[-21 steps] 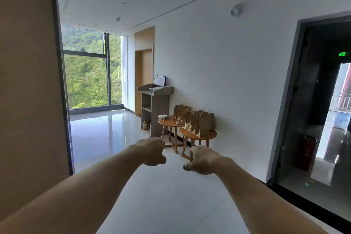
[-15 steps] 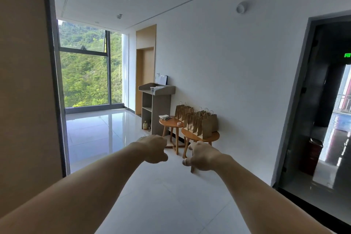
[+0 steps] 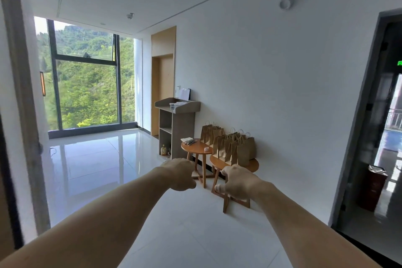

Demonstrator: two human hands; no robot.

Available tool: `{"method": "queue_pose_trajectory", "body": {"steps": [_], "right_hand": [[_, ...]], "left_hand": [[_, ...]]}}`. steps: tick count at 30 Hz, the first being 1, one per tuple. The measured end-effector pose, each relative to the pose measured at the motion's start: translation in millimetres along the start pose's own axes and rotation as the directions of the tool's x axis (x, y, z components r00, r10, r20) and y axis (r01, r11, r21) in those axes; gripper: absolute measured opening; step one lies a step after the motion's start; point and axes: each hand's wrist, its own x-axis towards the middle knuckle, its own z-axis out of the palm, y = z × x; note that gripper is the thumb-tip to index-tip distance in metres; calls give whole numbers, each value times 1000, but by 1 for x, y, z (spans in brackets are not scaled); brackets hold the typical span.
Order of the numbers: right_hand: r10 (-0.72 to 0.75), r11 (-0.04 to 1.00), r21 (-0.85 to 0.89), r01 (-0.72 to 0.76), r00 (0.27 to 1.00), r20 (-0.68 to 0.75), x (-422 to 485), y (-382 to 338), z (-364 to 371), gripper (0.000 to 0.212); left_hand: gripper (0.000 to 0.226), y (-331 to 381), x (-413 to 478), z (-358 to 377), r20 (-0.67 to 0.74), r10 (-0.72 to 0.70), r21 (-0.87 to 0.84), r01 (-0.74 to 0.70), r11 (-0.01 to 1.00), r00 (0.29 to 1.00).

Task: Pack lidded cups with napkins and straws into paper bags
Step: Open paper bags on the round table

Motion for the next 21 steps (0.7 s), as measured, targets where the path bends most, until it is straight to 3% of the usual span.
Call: {"method": "queue_pose_trajectory", "body": {"steps": [12,21], "right_hand": [[-92,994,-50,93,995,28,225,67,-15,71],[-134,989,-53,138,989,69,392,63,-14,62]], "left_hand": [[43,-26,209,2,-6,-110,-12,110,994,994],[43,-93,348,5,12,-181,14,181,983,983]]}}
